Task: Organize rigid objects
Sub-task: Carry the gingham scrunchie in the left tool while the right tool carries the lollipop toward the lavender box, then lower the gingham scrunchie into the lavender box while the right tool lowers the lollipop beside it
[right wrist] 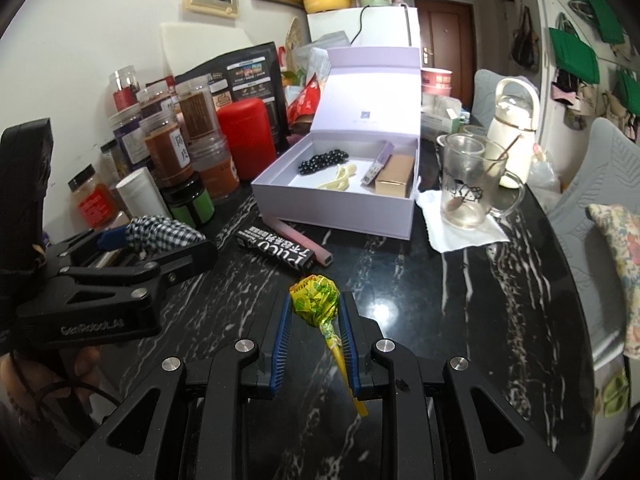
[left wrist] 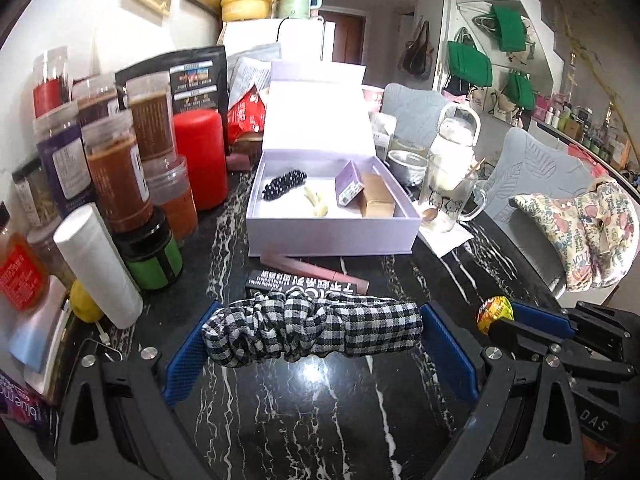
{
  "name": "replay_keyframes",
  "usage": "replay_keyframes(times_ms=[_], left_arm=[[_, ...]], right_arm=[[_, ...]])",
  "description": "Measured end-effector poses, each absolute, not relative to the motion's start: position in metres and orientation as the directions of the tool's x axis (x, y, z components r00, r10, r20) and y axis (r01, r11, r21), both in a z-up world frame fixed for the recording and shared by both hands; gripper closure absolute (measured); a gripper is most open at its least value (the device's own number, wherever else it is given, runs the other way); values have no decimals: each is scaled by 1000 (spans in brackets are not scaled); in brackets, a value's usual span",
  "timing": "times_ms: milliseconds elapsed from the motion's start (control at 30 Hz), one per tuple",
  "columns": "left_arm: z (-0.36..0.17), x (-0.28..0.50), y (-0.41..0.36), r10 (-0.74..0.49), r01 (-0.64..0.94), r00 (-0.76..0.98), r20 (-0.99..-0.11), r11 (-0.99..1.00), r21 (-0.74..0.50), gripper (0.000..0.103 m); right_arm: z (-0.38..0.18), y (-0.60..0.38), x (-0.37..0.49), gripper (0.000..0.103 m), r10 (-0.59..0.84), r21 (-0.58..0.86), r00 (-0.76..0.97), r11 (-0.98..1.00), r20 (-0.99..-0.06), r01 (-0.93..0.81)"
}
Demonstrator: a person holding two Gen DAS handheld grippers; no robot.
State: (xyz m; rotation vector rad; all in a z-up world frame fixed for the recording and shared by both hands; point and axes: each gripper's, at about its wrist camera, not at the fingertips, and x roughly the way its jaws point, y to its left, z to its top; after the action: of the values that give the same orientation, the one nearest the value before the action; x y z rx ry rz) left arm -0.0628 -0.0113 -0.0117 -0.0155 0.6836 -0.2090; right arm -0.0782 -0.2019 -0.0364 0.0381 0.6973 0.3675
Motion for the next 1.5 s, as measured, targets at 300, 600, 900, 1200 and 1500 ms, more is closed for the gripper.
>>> replay_keyframes(times_ms=[300, 600, 900, 1200, 1500], left_arm=[[13, -54, -18, -198, 190, 778, -596, 979, -77, 4], [33, -23, -26, -209, 215, 793, -572, 975, -57, 4], [53, 20, -31, -219, 230, 811, -543, 972, -49, 4], [66, 62, -31, -215, 233, 828, -519, 972, -32, 4], [63, 103, -24, -222, 229, 828, -515, 972, -52, 4]], right_arm=[[-19, -208, -81, 79, 358, 153, 727, 930, -586, -335], [4, -214, -58, 79, 348, 132, 757, 934, -553, -332], [23, -215, -17, 79, 336, 114, 775, 938, -535, -328], [39, -211, 25, 79, 318, 79, 788, 942, -527, -327], [45, -205, 61, 79, 310, 70, 798, 944, -517, -322]])
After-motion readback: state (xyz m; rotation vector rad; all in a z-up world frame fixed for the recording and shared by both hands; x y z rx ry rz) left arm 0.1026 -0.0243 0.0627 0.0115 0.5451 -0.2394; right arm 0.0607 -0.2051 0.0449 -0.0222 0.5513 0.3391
